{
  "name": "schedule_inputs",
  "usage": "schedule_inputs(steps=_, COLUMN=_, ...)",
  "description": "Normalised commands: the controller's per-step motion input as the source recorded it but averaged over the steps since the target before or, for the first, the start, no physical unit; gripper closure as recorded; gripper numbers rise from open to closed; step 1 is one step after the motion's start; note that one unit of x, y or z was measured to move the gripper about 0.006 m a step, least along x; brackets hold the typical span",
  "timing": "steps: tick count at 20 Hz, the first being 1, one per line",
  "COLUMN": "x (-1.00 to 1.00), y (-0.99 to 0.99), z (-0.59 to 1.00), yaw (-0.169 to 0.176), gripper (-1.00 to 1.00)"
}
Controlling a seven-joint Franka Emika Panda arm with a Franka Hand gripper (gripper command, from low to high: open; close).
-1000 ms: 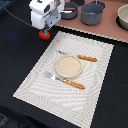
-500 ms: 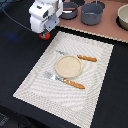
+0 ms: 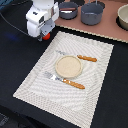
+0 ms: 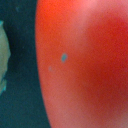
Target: Place the fish, sausage, and tomato into the frying pan.
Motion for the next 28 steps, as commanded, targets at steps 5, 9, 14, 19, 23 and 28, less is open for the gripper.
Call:
schedule_inputs(steps=5, x=-0.01, y=0.02, z=-0.08, yaw=-0.001, gripper=1.0)
schedule_inputs(steps=9, x=0.14, y=0.0, z=0.68, yaw=-0.022, gripper=1.0)
schedule_inputs(steps=14, x=0.19, y=0.0, z=1.0, yaw=-0.011, gripper=1.0)
schedule_inputs(steps=19, x=0.35, y=0.34, z=1.0, yaw=0.0, gripper=1.0)
schedule_inputs(steps=23, x=0.59, y=0.89, z=1.0, yaw=0.003, gripper=1.0)
schedule_inputs(steps=28, x=0.62, y=0.96, z=0.98, yaw=0.0, gripper=1.0)
